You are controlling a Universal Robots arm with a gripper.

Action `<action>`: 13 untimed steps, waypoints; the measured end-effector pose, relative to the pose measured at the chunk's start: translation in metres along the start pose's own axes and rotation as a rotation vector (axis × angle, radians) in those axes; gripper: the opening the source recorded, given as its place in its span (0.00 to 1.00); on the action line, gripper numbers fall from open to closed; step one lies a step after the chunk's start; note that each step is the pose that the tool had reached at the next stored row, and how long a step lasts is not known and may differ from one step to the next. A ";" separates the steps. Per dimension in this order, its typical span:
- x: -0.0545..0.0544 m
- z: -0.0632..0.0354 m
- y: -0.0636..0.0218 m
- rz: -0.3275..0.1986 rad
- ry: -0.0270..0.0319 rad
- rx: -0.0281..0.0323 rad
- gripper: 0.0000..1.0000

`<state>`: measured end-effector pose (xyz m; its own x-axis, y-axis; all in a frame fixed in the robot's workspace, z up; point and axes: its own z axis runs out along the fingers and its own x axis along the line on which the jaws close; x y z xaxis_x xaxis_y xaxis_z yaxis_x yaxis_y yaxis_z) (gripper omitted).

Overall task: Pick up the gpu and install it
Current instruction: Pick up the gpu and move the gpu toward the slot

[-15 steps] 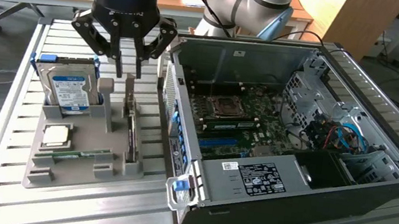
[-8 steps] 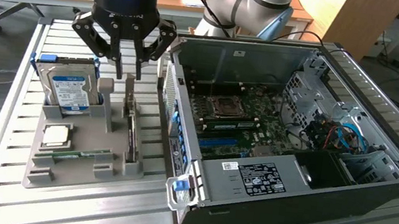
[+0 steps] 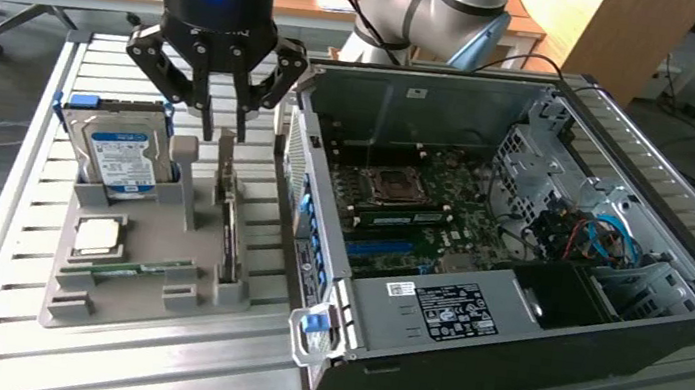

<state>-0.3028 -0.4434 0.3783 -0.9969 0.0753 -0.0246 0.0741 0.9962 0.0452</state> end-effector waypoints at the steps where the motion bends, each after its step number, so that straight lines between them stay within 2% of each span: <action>1: 0.000 0.0003 0.0000 0.000 -0.0001 -0.0001 0.36; 13: 0.000 0.0014 -0.0001 0.000 -0.0002 -0.0002 0.36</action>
<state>-0.3028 -0.4434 0.3769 -0.9968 0.0753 -0.0248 0.0741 0.9962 0.0454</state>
